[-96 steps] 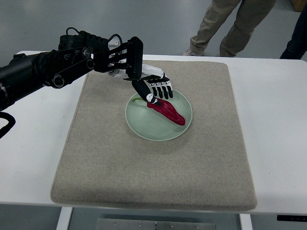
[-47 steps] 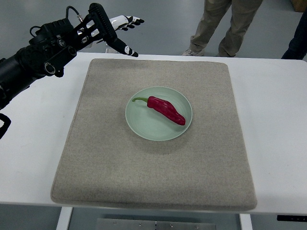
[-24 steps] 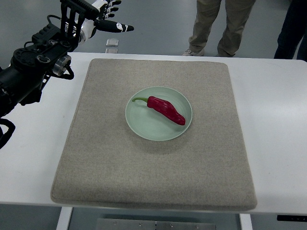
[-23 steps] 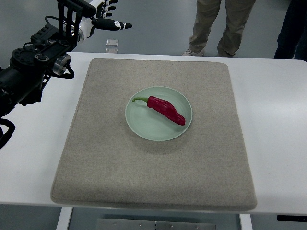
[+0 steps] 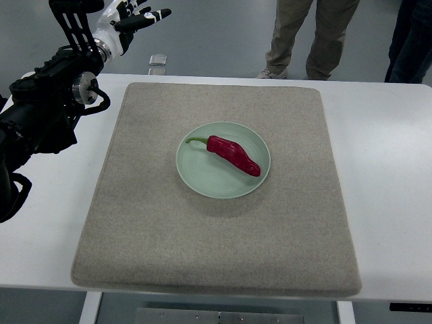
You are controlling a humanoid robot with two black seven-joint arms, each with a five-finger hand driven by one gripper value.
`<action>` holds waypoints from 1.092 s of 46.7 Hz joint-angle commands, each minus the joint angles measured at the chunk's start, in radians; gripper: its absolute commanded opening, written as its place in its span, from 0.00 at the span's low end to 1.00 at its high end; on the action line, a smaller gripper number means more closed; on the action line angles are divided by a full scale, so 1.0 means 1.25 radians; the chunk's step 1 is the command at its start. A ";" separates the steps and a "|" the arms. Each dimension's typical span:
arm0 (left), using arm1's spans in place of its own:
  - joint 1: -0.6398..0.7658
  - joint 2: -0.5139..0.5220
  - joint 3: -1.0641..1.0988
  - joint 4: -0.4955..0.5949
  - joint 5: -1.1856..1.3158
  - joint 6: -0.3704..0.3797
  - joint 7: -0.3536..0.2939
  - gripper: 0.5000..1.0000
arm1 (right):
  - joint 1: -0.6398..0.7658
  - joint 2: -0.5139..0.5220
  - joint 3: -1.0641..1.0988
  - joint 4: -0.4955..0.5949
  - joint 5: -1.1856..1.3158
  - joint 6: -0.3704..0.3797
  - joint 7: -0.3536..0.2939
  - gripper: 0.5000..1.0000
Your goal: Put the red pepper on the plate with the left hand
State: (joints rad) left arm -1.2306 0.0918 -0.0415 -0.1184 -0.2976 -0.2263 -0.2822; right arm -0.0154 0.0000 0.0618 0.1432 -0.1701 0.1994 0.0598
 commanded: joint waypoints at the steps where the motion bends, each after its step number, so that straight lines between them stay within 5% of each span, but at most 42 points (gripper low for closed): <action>1: 0.004 -0.005 -0.012 0.024 -0.022 -0.018 0.000 0.92 | 0.000 0.000 0.001 0.000 0.000 0.000 0.000 0.86; 10: 0.020 -0.017 -0.040 0.054 -0.037 -0.032 0.000 0.93 | 0.000 0.000 0.001 0.000 0.000 0.000 0.000 0.86; 21: 0.040 -0.042 -0.058 0.136 -0.108 -0.171 -0.001 0.93 | 0.000 0.000 0.000 0.001 0.000 0.000 0.000 0.86; 51: 0.062 -0.044 -0.054 0.121 -0.102 -0.170 -0.009 0.93 | 0.000 0.000 0.001 0.001 0.000 0.000 0.000 0.86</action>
State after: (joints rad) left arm -1.1520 0.0360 -0.1090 0.0322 -0.4287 -0.4372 -0.2931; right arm -0.0153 0.0000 0.0618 0.1437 -0.1701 0.1995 0.0598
